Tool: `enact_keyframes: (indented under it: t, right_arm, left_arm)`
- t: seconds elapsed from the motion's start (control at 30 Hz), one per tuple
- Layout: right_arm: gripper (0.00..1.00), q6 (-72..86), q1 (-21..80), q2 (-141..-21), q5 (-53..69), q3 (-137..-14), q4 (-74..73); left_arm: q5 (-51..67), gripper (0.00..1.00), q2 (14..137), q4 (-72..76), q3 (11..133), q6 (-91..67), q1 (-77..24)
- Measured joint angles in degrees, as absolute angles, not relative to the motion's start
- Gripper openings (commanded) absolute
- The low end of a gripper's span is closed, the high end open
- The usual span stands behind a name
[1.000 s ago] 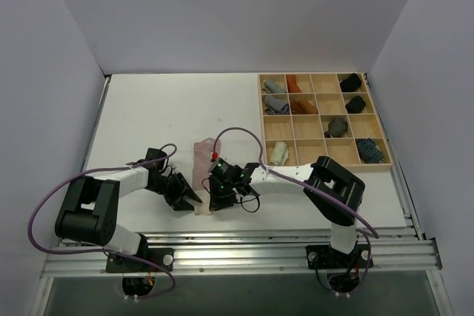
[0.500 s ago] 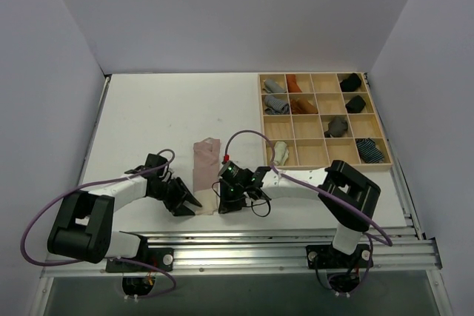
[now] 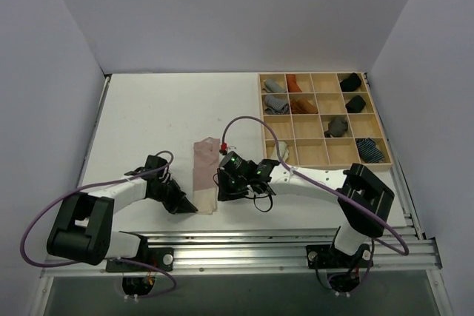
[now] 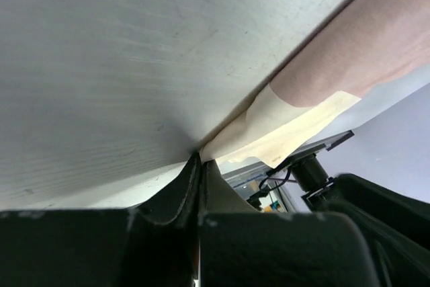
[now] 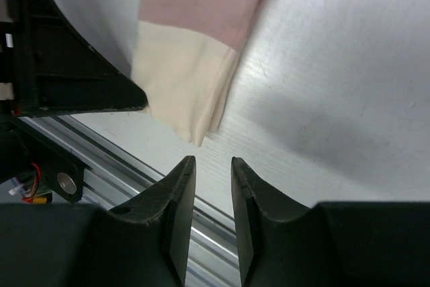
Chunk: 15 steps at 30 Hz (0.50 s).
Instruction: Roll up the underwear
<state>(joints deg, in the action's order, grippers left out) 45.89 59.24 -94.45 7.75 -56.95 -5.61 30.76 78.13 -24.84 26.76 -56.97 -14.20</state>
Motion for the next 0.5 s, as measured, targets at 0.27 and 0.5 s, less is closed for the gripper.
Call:
enact_keyframes:
  t: [0.27,0.5]
  right_arm:
    - [0.39,29.98,60.53,-93.51,0.73,-61.04,-3.79]
    - [0.41,18.13,64.12,-96.07,-2.61,-64.49,-2.50]
  left_arm:
    - [30.72,0.02,75.16,-26.30,29.19,-59.90,-13.10]
    - [33.93,0.02,76.71,-26.81,32.99,-63.16,-11.90]
